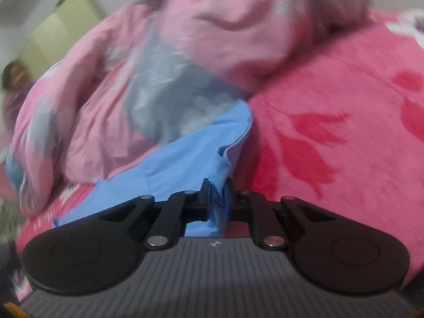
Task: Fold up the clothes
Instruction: 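Grasp the shirt hem with the left gripper while the right gripper grasps beside it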
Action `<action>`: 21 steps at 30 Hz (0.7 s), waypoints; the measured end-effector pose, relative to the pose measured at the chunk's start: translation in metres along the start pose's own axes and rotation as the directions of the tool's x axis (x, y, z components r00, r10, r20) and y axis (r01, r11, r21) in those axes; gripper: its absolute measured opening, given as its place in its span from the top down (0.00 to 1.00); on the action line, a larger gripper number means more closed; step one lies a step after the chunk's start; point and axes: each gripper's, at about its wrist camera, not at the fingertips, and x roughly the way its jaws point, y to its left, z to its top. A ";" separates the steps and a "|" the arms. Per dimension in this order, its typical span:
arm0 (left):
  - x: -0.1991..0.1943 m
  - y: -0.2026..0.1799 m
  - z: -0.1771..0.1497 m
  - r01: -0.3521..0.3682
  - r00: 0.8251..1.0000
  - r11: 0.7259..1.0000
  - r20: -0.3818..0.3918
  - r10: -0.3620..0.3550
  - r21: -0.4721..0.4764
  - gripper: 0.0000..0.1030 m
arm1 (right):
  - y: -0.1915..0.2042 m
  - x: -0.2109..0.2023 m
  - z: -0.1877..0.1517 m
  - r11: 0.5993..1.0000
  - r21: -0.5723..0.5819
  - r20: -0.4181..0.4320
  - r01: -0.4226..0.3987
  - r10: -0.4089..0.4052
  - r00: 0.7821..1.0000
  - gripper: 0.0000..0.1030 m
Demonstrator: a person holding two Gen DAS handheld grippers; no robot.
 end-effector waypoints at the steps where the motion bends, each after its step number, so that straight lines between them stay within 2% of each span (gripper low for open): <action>1: 0.008 -0.004 0.011 0.019 1.000 1.000 -0.001 -0.019 0.003 0.46 | 0.007 -0.001 -0.002 0.999 -0.053 0.004 -0.009 0.009 1.000 0.92; 3: 0.023 -0.012 0.032 0.056 0.998 0.998 -0.002 -0.056 0.008 0.36 | 0.019 0.000 -0.008 0.987 -0.161 -0.001 -0.023 0.023 1.000 0.92; 5: 0.038 -0.019 0.053 0.093 0.996 0.996 -0.003 -0.093 0.014 0.22 | 0.026 0.004 -0.014 0.974 -0.227 -0.008 -0.028 0.027 1.000 0.92; 7: 0.060 -0.034 0.068 0.104 0.994 0.993 -0.034 -0.103 0.049 0.22 | 0.027 0.012 -0.018 0.968 -0.247 -0.043 -0.045 0.035 0.998 0.91; 10: 0.097 -0.056 0.076 0.110 0.987 0.986 -0.131 -0.094 0.127 0.22 | 0.030 0.015 -0.017 0.960 -0.275 -0.054 -0.049 0.035 0.998 0.90; 16: 0.151 -0.089 0.080 0.074 0.972 0.967 -0.234 -0.015 0.245 0.22 | 0.043 0.017 -0.023 0.934 -0.358 -0.052 -0.011 -0.008 0.999 0.87; 21: 0.189 -0.111 0.076 0.060 0.948 0.950 -0.314 0.041 0.305 0.23 | 0.048 0.016 -0.027 0.917 -0.398 -0.049 0.003 -0.025 0.998 0.83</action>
